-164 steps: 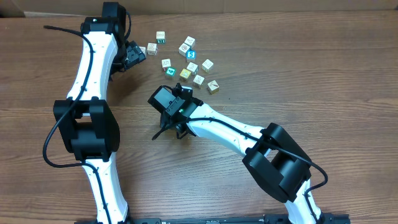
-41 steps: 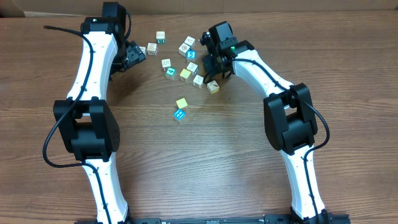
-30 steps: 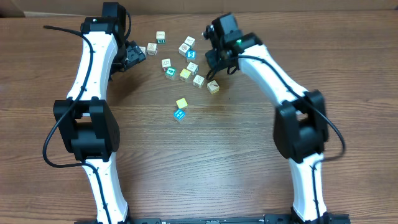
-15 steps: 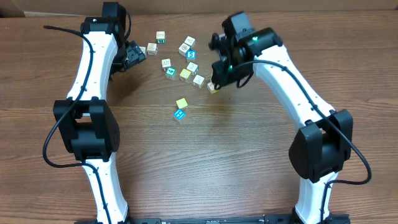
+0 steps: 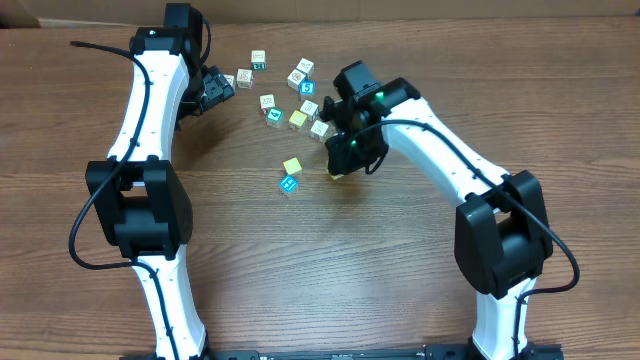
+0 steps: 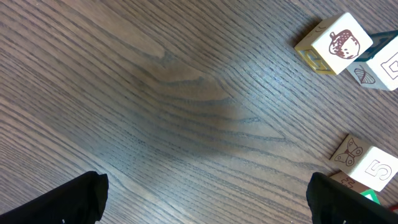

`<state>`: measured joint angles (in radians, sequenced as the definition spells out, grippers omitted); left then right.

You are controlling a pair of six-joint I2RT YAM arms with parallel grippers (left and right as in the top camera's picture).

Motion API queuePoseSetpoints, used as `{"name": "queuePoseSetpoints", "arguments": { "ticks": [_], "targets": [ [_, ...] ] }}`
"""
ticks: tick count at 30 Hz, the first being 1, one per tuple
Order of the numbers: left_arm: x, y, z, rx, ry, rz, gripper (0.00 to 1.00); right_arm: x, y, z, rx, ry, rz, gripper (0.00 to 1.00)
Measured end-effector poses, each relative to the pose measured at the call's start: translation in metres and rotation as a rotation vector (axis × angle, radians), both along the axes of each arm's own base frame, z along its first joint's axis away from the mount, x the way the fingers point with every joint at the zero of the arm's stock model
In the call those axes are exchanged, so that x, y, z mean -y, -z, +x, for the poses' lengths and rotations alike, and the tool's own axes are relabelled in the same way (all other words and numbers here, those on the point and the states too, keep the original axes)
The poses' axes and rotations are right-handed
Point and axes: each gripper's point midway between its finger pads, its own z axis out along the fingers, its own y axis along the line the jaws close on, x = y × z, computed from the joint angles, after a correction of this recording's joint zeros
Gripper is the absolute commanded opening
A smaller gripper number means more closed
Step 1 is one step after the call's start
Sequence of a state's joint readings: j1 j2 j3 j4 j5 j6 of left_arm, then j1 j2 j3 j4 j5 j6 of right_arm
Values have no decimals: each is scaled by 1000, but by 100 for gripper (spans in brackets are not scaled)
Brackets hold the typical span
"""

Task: Form a circle
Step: 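Carry the L block down toward the yellow S block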

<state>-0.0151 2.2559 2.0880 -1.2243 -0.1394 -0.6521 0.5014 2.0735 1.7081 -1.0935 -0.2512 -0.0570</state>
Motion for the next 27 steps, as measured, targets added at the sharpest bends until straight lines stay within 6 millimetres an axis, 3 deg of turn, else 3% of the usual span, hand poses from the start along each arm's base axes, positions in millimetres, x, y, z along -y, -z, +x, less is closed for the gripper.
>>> {"name": "queuePoseSetpoints", "arguments": {
  "ticks": [5, 11, 27],
  "targets": [
    [0, 0, 0, 0, 0, 0, 99, -11, 0, -5, 3, -8, 1, 20],
    [0, 0, 0, 0, 0, 0, 99, -1, 2, 2, 27, 54, -57, 22],
    [0, 0, 0, 0, 0, 0, 100, -1, 4, 9, 56, 73, -63, 24]
  ]
}}
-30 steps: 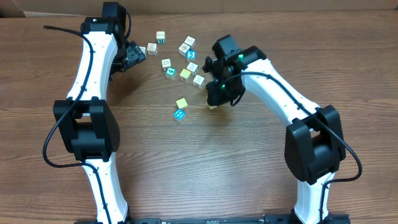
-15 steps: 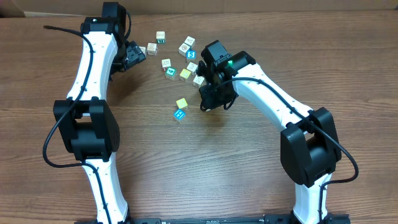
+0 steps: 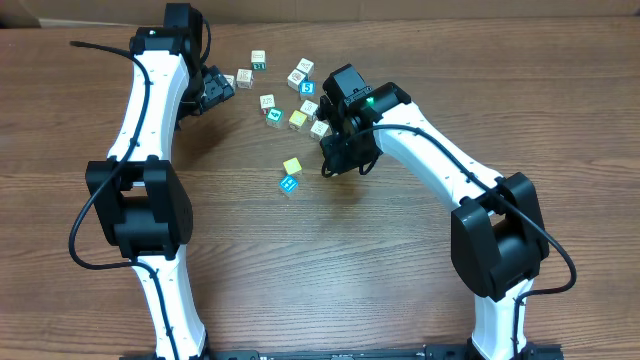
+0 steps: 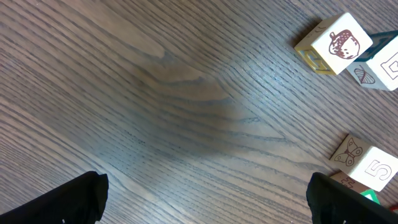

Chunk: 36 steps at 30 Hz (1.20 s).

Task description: Form a circle

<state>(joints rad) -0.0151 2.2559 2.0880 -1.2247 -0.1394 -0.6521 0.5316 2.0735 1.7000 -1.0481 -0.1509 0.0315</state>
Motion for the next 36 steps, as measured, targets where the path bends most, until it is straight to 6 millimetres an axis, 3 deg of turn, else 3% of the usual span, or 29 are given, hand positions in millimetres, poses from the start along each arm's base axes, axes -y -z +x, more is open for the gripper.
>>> {"name": "queuePoseSetpoints", "arguments": {
  "ticks": [11, 19, 36],
  "targets": [
    [0, 0, 0, 0, 0, 0, 99, -19, 30, -3, 54, -37, 35, 24],
    [0, 0, 0, 0, 0, 0, 99, -20, 44, -7, 71, -46, 27, 24],
    [0, 0, 0, 0, 0, 0, 99, -20, 45, -4, 85, -43, 25, 25]
  ]
}}
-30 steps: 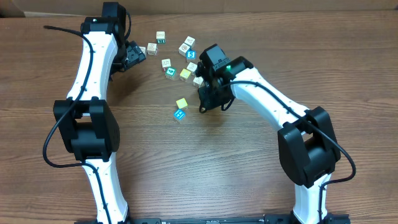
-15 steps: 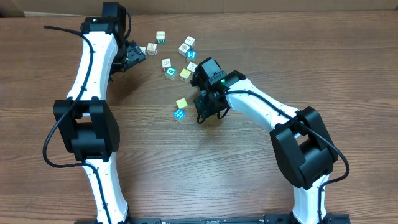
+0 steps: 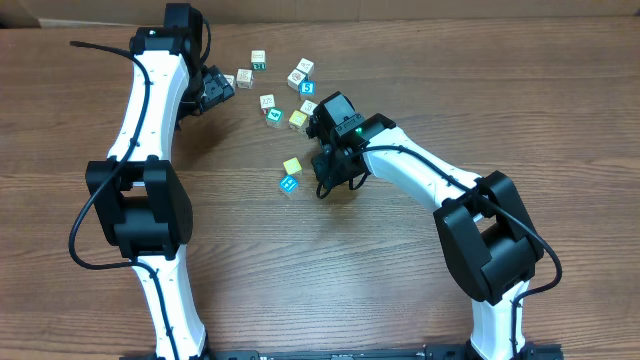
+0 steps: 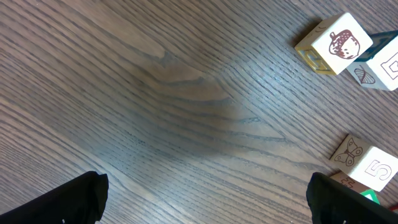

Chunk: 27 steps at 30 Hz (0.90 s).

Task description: Form a circle

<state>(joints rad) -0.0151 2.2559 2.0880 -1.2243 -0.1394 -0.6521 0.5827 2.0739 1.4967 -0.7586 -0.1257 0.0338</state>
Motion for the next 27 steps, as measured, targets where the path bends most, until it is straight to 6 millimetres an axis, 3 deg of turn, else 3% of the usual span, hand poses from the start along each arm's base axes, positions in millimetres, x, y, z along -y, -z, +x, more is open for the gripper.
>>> {"name": "queuePoseSetpoints", "arguments": {
  "ticks": [13, 27],
  "targets": [
    [0, 0, 0, 0, 0, 0, 99, -6, -4, 9, 41, 0, 26, 27],
    [0, 0, 0, 0, 0, 0, 100, -9, -2, 3, 27, -14, 19, 27]
  ]
}}
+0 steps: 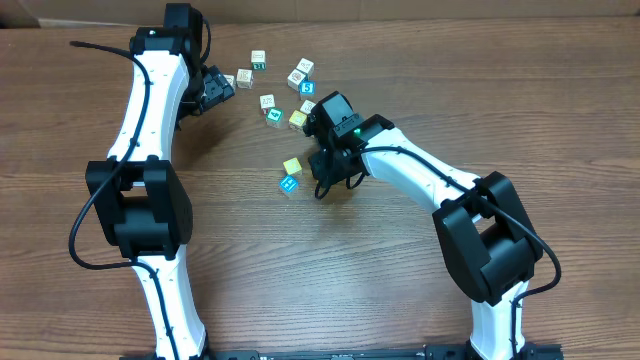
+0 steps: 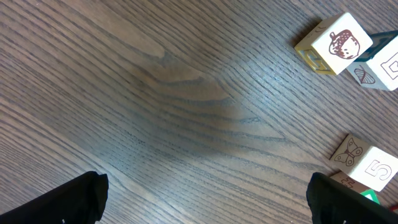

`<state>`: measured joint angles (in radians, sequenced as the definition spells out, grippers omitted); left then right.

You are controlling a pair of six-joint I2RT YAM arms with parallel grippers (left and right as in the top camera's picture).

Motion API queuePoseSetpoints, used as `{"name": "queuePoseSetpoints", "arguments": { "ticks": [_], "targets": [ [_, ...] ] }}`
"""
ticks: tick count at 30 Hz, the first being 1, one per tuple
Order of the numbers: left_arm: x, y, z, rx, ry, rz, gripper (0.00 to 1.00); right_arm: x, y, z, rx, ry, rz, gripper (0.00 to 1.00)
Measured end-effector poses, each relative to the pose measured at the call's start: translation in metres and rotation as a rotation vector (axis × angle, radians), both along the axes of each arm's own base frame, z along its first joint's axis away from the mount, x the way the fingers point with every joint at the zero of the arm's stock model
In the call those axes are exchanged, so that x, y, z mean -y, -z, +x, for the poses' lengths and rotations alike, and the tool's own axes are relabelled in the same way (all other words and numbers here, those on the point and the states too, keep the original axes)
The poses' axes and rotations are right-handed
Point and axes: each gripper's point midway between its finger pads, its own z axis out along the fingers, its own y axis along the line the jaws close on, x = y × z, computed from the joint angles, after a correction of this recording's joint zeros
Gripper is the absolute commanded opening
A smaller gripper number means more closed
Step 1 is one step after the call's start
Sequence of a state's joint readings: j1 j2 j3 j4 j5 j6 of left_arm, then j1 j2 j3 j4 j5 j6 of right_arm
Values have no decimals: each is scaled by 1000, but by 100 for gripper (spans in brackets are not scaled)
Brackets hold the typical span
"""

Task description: Form a circle

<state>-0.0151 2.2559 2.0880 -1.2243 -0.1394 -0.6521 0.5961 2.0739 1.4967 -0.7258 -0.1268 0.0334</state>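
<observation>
Small lettered cubes lie scattered at the table's far middle in the overhead view, among them a yellow cube (image 1: pixel 292 166) and a blue cube (image 1: pixel 288 184) apart from the cluster (image 1: pixel 298 119). My right gripper (image 1: pixel 326 183) hangs just right of those two; its jaws are hidden under the wrist. My left gripper (image 1: pixel 220 90) stays at the cluster's left edge. In the left wrist view that gripper (image 2: pixel 205 205) is open over bare wood, with an acorn cube (image 2: pixel 336 43) and a "5" cube (image 2: pixel 368 165) at the right.
The wooden table (image 1: pixel 250 270) carries nothing else in front of the cubes. A cardboard edge (image 1: pixel 20 12) runs along the back. More cubes (image 1: pixel 258 60) lie toward the far edge, and another white cube (image 2: pixel 387 65) shows at the wrist view's right border.
Hardly anything: my right gripper stays right of the blue and yellow cubes, its wrist shifted only slightly. The left arm and the cubes in its view have not moved.
My right gripper was first right of the cluster, with something tan at its tip. It then stood further left, and after that close beside the yellow and blue cubes, where it remains. My left gripper stayed open and still throughout.
</observation>
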Motion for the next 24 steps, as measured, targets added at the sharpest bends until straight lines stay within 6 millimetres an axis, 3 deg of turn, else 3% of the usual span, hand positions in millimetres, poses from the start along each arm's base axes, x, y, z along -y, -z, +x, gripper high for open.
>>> {"name": "queuePoseSetpoints", "arguments": {
  "ticks": [9, 24],
  "targets": [
    [0, 0, 0, 0, 0, 0, 99, -8, 2, -13, -19, -32, -13, 27],
    [0, 0, 0, 0, 0, 0, 100, -12, 0, -8, 3, -32, 2, 27]
  ]
}}
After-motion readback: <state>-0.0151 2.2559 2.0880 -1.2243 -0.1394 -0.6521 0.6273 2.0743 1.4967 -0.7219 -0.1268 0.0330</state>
